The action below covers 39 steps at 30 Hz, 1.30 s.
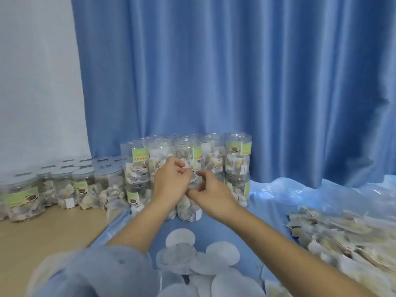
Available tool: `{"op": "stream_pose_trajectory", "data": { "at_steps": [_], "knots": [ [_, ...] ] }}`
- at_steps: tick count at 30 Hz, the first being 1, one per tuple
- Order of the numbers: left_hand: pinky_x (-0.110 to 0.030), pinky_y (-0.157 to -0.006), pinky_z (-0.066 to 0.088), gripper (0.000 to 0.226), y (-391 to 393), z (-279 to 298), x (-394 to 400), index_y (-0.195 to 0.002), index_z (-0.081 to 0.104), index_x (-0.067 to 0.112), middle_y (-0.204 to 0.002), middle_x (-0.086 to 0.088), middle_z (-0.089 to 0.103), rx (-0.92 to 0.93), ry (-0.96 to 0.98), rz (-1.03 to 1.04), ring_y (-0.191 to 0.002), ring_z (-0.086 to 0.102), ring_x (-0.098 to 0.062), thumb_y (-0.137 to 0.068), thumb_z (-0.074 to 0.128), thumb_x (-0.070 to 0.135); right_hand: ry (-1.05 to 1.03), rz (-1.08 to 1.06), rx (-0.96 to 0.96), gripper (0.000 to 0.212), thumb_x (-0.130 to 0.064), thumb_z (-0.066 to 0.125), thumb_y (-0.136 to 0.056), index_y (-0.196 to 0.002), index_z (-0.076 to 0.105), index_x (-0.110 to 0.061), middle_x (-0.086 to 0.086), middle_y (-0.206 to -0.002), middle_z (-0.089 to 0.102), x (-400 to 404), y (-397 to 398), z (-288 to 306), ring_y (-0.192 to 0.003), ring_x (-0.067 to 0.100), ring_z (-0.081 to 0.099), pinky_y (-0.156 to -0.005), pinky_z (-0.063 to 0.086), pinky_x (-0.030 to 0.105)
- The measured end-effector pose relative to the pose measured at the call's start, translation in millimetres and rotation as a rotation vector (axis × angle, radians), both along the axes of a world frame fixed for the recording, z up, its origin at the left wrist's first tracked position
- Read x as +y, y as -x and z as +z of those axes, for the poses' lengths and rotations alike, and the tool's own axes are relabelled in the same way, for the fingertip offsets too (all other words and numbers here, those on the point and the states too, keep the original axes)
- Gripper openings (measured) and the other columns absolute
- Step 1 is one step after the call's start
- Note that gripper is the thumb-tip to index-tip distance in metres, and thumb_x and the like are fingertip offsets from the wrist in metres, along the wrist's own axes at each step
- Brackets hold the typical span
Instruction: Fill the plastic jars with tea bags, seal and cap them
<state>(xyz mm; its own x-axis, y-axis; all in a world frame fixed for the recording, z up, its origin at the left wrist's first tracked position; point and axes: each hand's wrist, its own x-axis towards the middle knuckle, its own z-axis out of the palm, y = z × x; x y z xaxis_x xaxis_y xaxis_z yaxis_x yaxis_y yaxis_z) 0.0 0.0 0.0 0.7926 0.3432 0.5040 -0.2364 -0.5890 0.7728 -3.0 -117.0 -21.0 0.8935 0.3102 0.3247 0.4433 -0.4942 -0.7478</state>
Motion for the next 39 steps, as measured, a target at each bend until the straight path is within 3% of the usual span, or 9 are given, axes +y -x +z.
{"op": "stream_pose_trajectory", "data": {
  "at_steps": [5,10,12,14,20,26,31,34,39],
  "knots": [
    [-0.024,-0.073,0.034,0.042,-71.1,-8.4,11.9,-0.125,0.047,0.007,-0.118,-0.009,0.059,0.178,0.031,0.021,-0.098,0.054,-0.021,-0.085,0.058,0.014,-0.020,-0.087,0.121,0.067,-0.032,0.059,-0.086,-0.139,0.028,-0.009,0.011,-0.120,0.057,32.5,-67.1,0.1,-0.090,0.017,0.054,-0.068,0.042,0.024],
    [-0.028,-0.071,0.035,0.050,-115.2,-9.9,16.4,-0.125,0.045,0.007,-0.118,-0.014,0.060,0.143,-0.052,0.150,-0.104,0.056,-0.030,-0.085,0.058,0.035,-0.078,-0.236,0.219,0.038,-0.040,0.061,-0.080,-0.089,0.046,-0.006,0.004,-0.075,0.055,38.1,-123.5,1.7,-0.068,0.016,0.056,-0.057,0.046,0.028],
    [-0.030,-0.070,0.036,0.055,-126.2,-8.0,15.0,-0.126,0.042,0.004,-0.120,-0.015,0.058,0.150,-0.025,0.183,-0.105,0.056,-0.033,-0.085,0.058,0.037,-0.084,-0.262,0.234,0.050,-0.043,0.062,-0.078,-0.106,0.051,-0.004,0.012,-0.098,0.061,43.6,-141.9,1.7,-0.080,0.019,0.061,-0.065,0.053,0.032],
    [-0.031,-0.069,0.038,0.055,-133.6,-8.6,15.0,-0.126,0.039,0.003,-0.119,-0.015,0.056,0.188,0.030,0.146,-0.103,0.057,-0.032,-0.085,0.058,0.034,-0.075,-0.281,0.233,0.088,-0.043,0.063,-0.078,-0.145,0.019,-0.007,0.019,-0.137,0.042,50.3,-159.4,-1.2,-0.116,0.032,0.052,-0.092,0.049,0.044],
    [-0.026,-0.073,0.042,0.067,-137.4,-25.5,16.7,-0.144,0.021,0.016,-0.128,-0.006,0.047,0.248,0.354,-0.150,-0.100,0.050,-0.014,-0.088,0.057,0.021,-0.136,-0.147,0.231,0.097,-0.032,0.057,-0.087,-0.148,-0.017,-0.013,0.012,-0.147,0.036,60.5,-180.6,-10.0,-0.128,0.030,0.043,-0.100,0.040,0.033],
    [-0.040,-0.098,0.046,0.088,-112.7,-28.3,0.7,-0.148,0.013,0.010,-0.145,-0.014,0.036,0.204,0.352,-0.107,-0.126,0.045,-0.029,-0.080,0.067,0.023,-0.249,-0.186,0.092,0.048,-0.020,0.056,-0.085,-0.126,0.033,-0.014,-0.006,-0.089,0.053,40.0,-155.4,-18.3,-0.074,0.006,0.050,-0.056,0.036,0.018],
    [-0.044,-0.100,0.046,0.110,-76.3,-37.8,-25.4,-0.150,0.003,0.019,-0.147,-0.013,0.031,0.195,0.416,-0.166,-0.126,0.045,-0.030,-0.069,0.077,0.025,-0.244,-0.260,0.005,0.073,-0.030,0.071,-0.072,-0.132,0.032,-0.013,0.009,-0.119,0.053,10.0,-116.6,-29.7,-0.107,0.025,0.050,-0.082,0.043,0.030],
    [-0.038,-0.093,0.050,0.098,-51.8,-46.1,-43.9,-0.142,0.025,0.019,-0.132,-0.006,0.047,0.192,0.441,-0.239,-0.115,0.054,-0.022,-0.061,0.079,0.027,-0.258,-0.287,-0.038,0.074,-0.035,0.075,-0.066,-0.129,0.040,-0.019,0.011,-0.122,0.054,-15.0,-90.7,-37.6,-0.119,0.028,0.045,-0.098,0.043,0.040],
    [-0.034,-0.083,0.052,0.075,-15.9,-67.8,-77.6,-0.128,0.040,0.025,-0.125,-0.011,0.052,0.301,0.474,-0.351,-0.110,0.058,-0.027,-0.062,0.077,0.022,-0.222,-0.342,-0.011,0.082,-0.044,0.070,-0.049,-0.122,0.046,-0.017,0.009,-0.110,0.055,-67.5,-47.3,-61.5,-0.107,0.025,0.052,-0.079,0.050,0.035]
  ]
}}
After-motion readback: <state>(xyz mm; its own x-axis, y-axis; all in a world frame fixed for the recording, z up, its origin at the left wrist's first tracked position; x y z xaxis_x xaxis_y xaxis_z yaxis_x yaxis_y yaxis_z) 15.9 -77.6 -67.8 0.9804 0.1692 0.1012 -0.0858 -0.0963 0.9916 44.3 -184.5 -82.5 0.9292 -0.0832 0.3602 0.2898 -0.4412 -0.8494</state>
